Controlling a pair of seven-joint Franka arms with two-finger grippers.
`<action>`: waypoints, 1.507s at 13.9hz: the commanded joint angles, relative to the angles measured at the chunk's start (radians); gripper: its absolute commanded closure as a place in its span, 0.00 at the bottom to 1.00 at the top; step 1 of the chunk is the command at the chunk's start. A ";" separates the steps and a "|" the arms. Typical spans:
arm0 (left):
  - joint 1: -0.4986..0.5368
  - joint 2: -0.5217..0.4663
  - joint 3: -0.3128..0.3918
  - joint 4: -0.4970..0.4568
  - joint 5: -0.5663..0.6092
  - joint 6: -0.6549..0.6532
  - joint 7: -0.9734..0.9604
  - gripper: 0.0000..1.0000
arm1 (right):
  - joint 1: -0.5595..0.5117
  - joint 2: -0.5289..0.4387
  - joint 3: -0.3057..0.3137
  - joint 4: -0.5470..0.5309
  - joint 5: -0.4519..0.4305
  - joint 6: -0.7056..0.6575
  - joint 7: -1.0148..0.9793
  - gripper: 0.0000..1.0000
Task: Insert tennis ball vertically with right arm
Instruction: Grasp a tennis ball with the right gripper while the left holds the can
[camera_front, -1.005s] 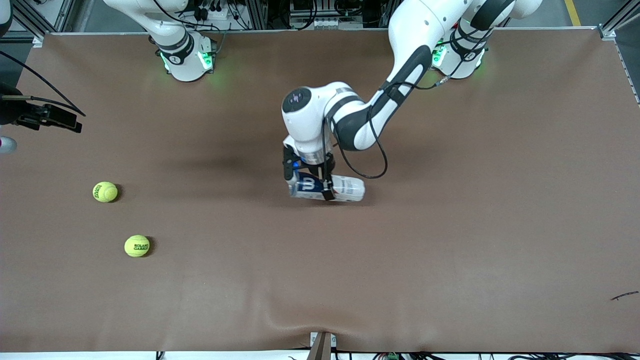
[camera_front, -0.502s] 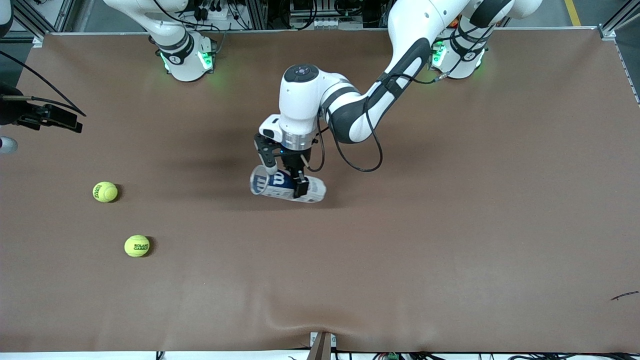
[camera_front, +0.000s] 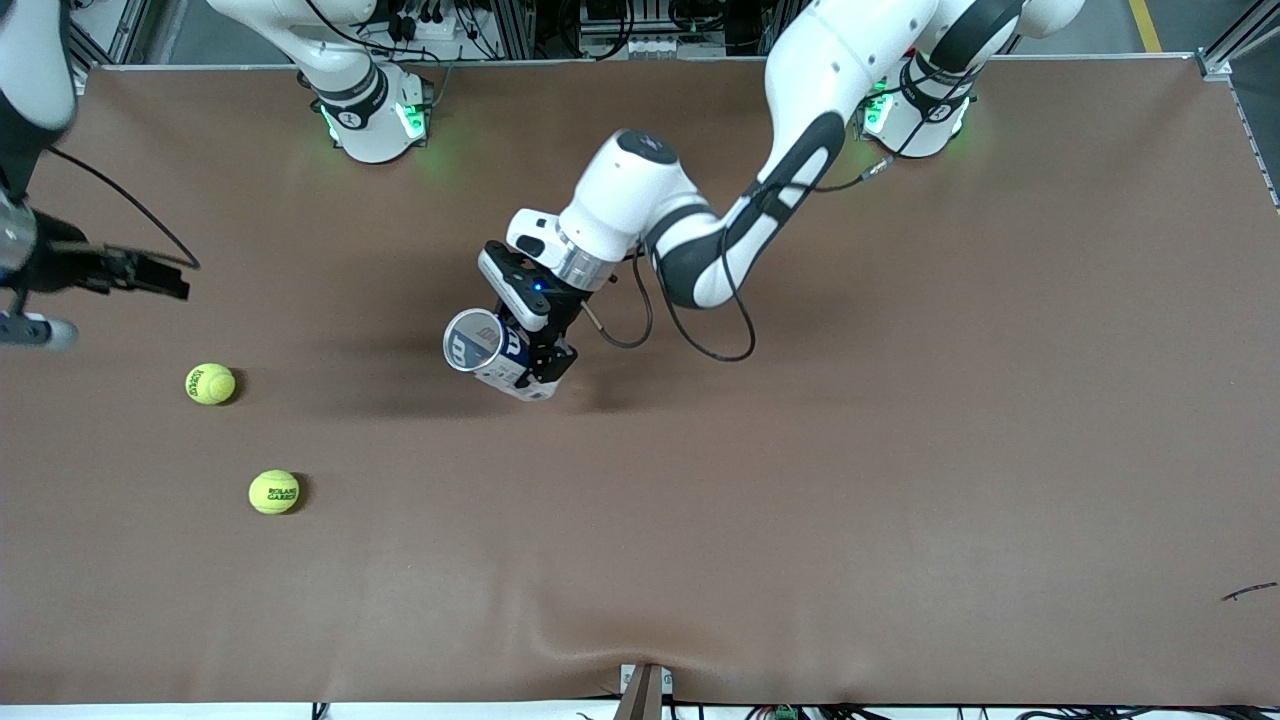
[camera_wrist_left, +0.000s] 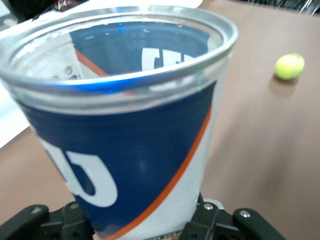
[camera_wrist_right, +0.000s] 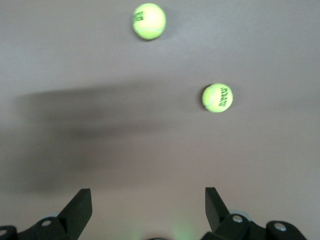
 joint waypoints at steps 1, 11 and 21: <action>0.018 0.056 0.021 0.005 0.006 0.127 -0.036 0.35 | -0.074 0.052 0.016 -0.071 -0.047 0.126 -0.116 0.00; 0.087 0.186 0.026 -0.029 0.121 0.347 0.002 0.33 | -0.237 0.385 0.016 -0.154 -0.113 0.577 -0.466 0.00; 0.084 0.212 0.046 -0.028 0.147 0.358 0.016 0.33 | -0.286 0.467 0.018 -0.158 -0.075 0.548 -0.192 0.00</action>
